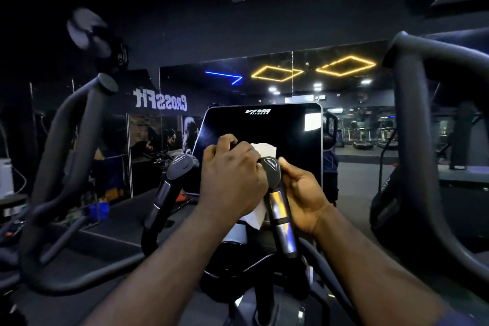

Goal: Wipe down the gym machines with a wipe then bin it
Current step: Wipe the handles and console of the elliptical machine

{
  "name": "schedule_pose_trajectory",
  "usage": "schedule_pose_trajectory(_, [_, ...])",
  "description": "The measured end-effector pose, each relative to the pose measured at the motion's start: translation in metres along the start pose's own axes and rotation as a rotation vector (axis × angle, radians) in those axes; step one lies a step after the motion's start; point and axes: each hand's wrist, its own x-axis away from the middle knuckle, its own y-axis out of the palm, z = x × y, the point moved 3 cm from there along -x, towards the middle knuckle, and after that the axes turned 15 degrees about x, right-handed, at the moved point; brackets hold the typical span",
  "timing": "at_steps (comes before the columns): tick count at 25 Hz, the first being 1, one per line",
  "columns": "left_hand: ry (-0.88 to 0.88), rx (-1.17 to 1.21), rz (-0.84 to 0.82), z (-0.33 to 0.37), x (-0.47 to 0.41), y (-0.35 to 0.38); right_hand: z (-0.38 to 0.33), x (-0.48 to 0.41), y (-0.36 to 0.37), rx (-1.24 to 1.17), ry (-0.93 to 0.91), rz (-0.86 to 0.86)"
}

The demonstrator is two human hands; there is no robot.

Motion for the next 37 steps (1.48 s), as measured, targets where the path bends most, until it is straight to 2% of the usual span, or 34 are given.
schedule_pose_trajectory(5, [-0.009, 0.011, -0.073, 0.005, 0.004, -0.001, 0.054, 0.042, -0.038, -0.141, -0.075, 0.062])
schedule_pose_trajectory(11, [-0.01, -0.158, -0.239, 0.017, -0.004, -0.014, 0.019, 0.021, -0.009, 0.031, -0.217, 0.154])
schedule_pose_trajectory(15, [-0.062, -0.115, -0.266, 0.015, 0.0, -0.007, 0.042, 0.059, -0.006, 0.175, -0.113, 0.103])
schedule_pose_trajectory(18, [-0.039, -0.172, -0.253, 0.024, -0.001, -0.004, 0.02, 0.05, -0.009, 0.346, -0.096, 0.172])
schedule_pose_trajectory(20, [-0.058, -0.184, -0.255, 0.027, -0.002, -0.004, 0.004, 0.041, 0.001, 0.383, -0.133, 0.154])
schedule_pose_trajectory(24, [-0.122, -0.084, -0.186, 0.022, 0.009, 0.002, 0.051, 0.07, -0.01, 0.447, -0.053, 0.315])
schedule_pose_trajectory(27, [-0.183, 0.043, -0.172, 0.018, 0.011, 0.007, 0.082, 0.103, -0.02, 0.546, 0.017, 0.242])
schedule_pose_trajectory(30, [-0.26, 0.171, -0.195, 0.014, 0.006, 0.004, 0.056, 0.077, -0.013, 0.542, -0.02, 0.253])
schedule_pose_trajectory(32, [-0.312, 0.243, -0.21, 0.009, 0.007, 0.002, 0.045, 0.066, 0.003, 0.635, -0.106, 0.296])
schedule_pose_trajectory(34, [-0.325, 0.274, -0.202, 0.007, 0.01, 0.002, 0.06, 0.081, 0.007, 0.837, -0.279, 0.356])
schedule_pose_trajectory(37, [-0.282, 0.253, -0.157, 0.008, 0.013, 0.004, 0.09, 0.115, 0.003, 1.216, -0.461, 0.319])
